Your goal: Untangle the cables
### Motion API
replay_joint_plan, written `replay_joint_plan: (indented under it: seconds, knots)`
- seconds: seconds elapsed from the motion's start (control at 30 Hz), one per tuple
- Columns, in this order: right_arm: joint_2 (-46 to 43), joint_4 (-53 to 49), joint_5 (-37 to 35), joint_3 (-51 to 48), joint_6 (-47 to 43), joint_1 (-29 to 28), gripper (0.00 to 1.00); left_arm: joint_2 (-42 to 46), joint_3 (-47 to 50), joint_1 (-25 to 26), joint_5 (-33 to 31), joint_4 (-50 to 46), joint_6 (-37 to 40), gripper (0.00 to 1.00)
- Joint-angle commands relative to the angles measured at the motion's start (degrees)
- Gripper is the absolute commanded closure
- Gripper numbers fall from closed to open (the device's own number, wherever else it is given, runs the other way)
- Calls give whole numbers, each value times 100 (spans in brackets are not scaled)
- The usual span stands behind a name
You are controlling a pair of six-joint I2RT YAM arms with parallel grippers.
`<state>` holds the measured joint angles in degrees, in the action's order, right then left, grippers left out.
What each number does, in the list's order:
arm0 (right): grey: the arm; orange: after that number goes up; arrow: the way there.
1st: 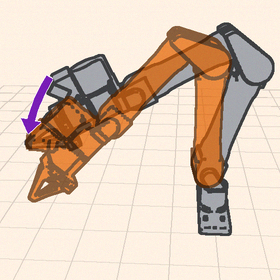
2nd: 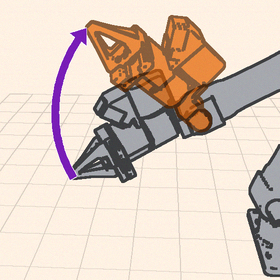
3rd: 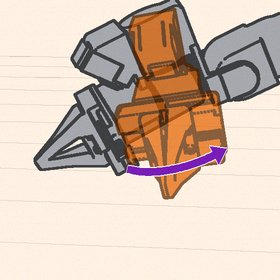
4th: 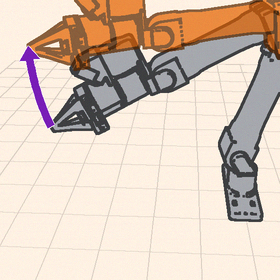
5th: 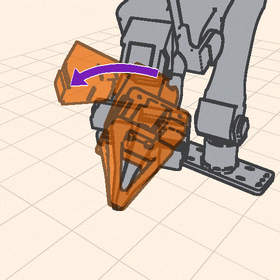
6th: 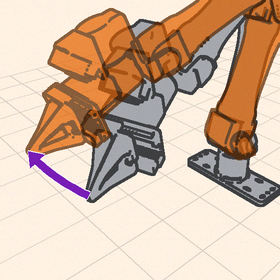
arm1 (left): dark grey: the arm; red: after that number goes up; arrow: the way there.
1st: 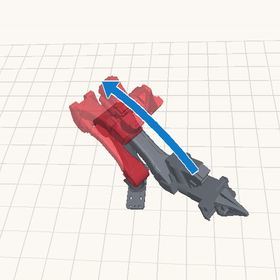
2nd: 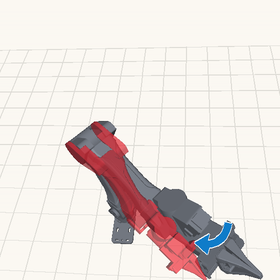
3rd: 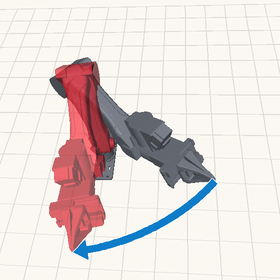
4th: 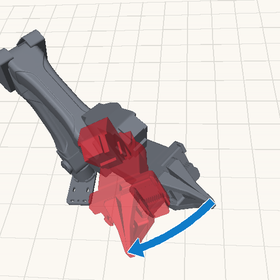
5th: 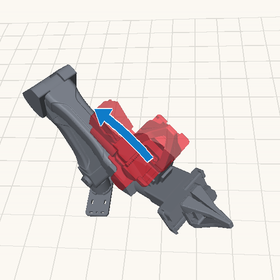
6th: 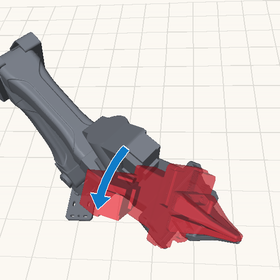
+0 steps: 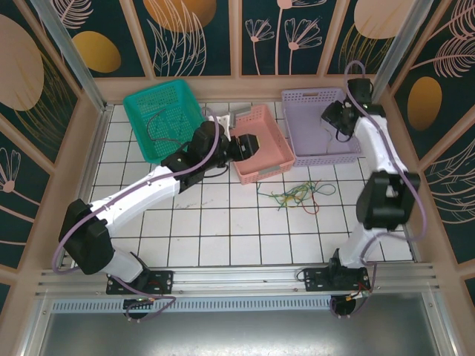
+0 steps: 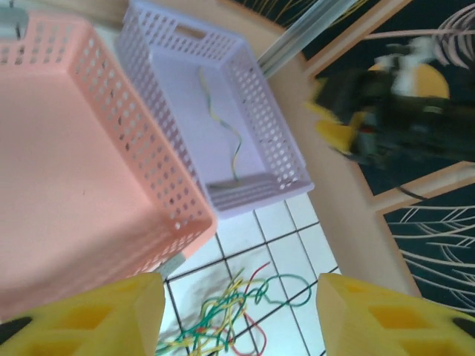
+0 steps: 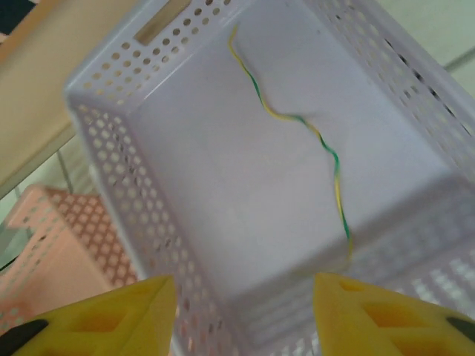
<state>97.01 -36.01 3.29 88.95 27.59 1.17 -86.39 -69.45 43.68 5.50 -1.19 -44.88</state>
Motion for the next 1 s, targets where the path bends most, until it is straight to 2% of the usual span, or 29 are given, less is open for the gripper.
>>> replay_joint_plan:
  seconds: [0.0,0.17,0.3,0.43,0.63,0.73,0.83,0.97]
  knots:
    - [-1197,-222,-163,-1320,1069,-116,50,85,333,109,183,-258,198,53]
    - [-3183,-155,368,-3658,1979,-25,48,149,798,285,442,-232,446,55]
    - [-3895,214,740,-4714,2108,146,45,119,1128,426,639,-62,491,54]
    - [-3677,499,706,-5133,1935,405,46,-160,1219,632,761,13,421,47]
    - [-3092,1186,739,-5285,1781,657,63,-740,1007,969,844,204,46,38]
    - [-2896,1173,764,-5154,1673,658,63,-995,785,1147,747,207,-26,36]
    - [-3056,1032,728,-5131,1514,611,56,-1148,503,1349,612,143,29,34]
    - [-3188,779,609,-5182,1227,587,54,-1567,46,1567,364,-107,252,34]
